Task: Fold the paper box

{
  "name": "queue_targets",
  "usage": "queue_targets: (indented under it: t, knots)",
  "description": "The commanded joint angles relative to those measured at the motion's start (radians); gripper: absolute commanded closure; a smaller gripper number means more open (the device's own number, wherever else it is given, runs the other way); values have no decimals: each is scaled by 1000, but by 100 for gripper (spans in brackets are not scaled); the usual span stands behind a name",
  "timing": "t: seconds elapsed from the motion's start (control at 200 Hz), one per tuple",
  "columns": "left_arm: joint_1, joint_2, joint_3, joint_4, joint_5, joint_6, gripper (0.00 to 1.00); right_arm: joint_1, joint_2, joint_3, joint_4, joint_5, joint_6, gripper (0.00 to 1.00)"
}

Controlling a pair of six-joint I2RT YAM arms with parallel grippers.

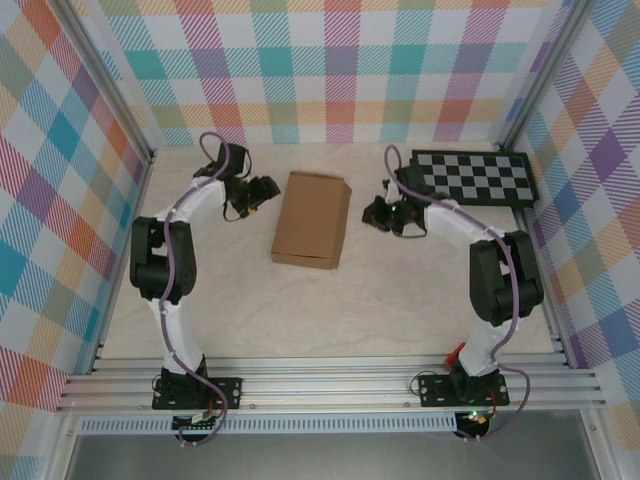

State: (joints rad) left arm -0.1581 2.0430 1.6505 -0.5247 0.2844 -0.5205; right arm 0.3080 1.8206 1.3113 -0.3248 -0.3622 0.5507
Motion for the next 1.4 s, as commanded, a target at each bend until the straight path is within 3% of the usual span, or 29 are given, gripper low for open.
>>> queue_targets:
  t: [0.0, 0.29, 0.59, 0.945, 1.4]
  knots:
    - [9, 138, 148, -97, 56, 90, 27, -32, 139, 183, -150, -3, -156, 92]
    - [5, 369, 449, -80, 135, 114, 27, -64, 447, 574, -230, -27, -195, 94]
    - [-15, 465, 571, -79, 165, 134, 26, -72, 646, 808, -307, -41, -164, 93]
    - [-64, 536, 661, -93, 194, 144, 26, -73, 780, 930, -323, -99, -132, 92]
    - [-145, 617, 762, -100, 285, 134, 28, -16, 834, 1000, -273, -345, -212, 92]
